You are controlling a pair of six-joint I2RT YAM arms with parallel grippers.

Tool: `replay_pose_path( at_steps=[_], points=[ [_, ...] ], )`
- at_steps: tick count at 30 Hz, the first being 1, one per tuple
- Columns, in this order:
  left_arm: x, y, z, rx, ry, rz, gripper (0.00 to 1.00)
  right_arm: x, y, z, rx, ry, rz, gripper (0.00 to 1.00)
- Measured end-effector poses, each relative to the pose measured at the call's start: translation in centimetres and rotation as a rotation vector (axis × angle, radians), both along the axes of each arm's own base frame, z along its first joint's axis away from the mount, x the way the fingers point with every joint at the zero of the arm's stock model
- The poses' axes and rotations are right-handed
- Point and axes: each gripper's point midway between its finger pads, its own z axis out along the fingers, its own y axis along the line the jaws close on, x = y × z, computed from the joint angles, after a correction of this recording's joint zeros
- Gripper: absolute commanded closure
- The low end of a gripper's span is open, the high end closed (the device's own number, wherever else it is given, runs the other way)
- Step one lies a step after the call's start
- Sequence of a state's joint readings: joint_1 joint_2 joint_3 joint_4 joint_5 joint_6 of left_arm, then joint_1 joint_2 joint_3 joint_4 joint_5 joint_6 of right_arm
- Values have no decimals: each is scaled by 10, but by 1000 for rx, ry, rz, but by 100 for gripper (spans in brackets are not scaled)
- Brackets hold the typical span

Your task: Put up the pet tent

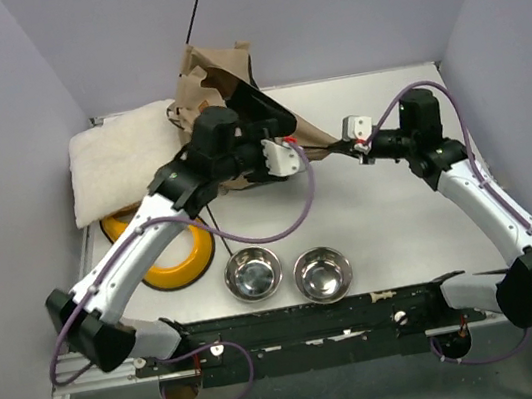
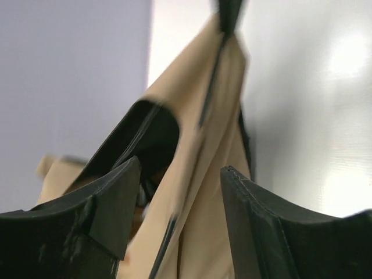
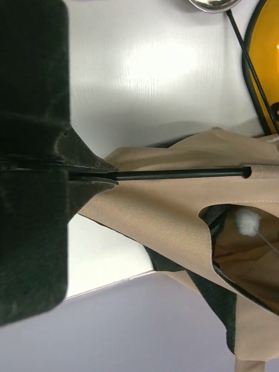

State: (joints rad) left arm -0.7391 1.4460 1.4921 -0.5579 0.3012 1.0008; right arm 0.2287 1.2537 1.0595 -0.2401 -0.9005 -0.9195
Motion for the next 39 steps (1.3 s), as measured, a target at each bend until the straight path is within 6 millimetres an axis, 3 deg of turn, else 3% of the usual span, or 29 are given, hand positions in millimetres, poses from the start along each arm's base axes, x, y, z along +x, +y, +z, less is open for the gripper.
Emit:
replay_pose_path(
  at_steps=[5,7,10,13,16,18,21,25,30,33,39],
  points=[
    [0,66,76,-340,2,218,22,-12,-24,0,39,36,-109,99],
    [3,91,97,-458,9,301,22,-14,-38,0,57,51,-167,99],
    [10,113,102,-571,69,400,22,-18,-64,-6,75,80,-256,99],
    [24,129,80,-625,178,502,22,-25,-85,-15,82,127,-333,99],
    [46,141,34,-625,328,623,24,-34,-101,-22,80,170,-400,96],
    [59,143,2,-605,425,685,24,-43,-107,-27,75,191,-428,83],
    [65,140,-40,-565,545,728,24,-61,-111,-39,58,220,-454,55],
    [67,132,-76,-524,660,744,24,-85,-114,-50,29,222,-469,36],
    [70,122,-108,-480,755,728,28,-109,-114,-55,6,204,-461,22],
    [70,116,-120,-462,796,704,28,-116,-111,-50,13,204,-442,21],
    [67,104,-114,-460,810,625,28,-102,-103,-23,55,260,-400,19]
  ],
)
